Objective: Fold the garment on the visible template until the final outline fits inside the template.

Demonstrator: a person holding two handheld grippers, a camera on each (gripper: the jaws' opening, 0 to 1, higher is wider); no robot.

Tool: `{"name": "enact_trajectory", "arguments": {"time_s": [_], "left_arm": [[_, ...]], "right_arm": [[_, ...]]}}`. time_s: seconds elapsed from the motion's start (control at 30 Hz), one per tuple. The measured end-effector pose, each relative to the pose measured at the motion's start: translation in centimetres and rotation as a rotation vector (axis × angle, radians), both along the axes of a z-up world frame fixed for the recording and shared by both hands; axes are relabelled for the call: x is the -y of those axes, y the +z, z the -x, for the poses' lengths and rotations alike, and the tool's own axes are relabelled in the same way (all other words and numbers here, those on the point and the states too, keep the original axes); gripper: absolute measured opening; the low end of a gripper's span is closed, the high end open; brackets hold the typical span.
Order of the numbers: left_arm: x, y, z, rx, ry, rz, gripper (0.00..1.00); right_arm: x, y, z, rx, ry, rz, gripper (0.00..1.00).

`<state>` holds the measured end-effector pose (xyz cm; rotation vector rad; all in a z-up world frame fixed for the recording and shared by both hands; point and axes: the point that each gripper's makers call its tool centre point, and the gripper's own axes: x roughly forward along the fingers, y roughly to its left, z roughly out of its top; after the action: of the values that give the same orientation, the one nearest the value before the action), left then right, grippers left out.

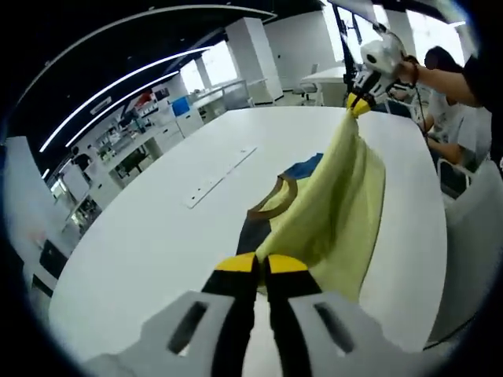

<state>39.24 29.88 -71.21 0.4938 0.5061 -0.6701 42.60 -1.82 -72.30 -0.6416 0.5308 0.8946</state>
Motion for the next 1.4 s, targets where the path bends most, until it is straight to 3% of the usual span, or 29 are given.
{"name": "enact_trajectory", "arguments": {"time_s": [0.3,0.6,0.9,1.0,1.4], "left_arm": [[-0.4,-0.8,-2.3,0.006,0.041,-0.018,0.0],[-0.8,-1.7,-4.2,0.01,0.089,-0.045,0.0],[-0.8,-3.2,-6.2,-0.001,0.147,-0.032,0.0],[-0.6,-3.7,-6.9,-0.013,0.168,0.034,0.0],[-1.4,-7.6,-8.8,-0.084,0.174,0.005,0.0]], "right_arm": [[-0.2,-0.7,-2.2,0.027,-0.047,0.028,0.0],[-0.4,-0.9,-4.5,0.036,-0.1,-0.01,0.0],[-0.7,-2.6,-6.2,0.024,-0.14,-0.017,0.0],[-0.7,-3.1,-6.7,0.014,-0.153,-0.017,0.0],[-1.1,-6.9,-8.7,-0.053,-0.174,-0.016,0.0]]}}
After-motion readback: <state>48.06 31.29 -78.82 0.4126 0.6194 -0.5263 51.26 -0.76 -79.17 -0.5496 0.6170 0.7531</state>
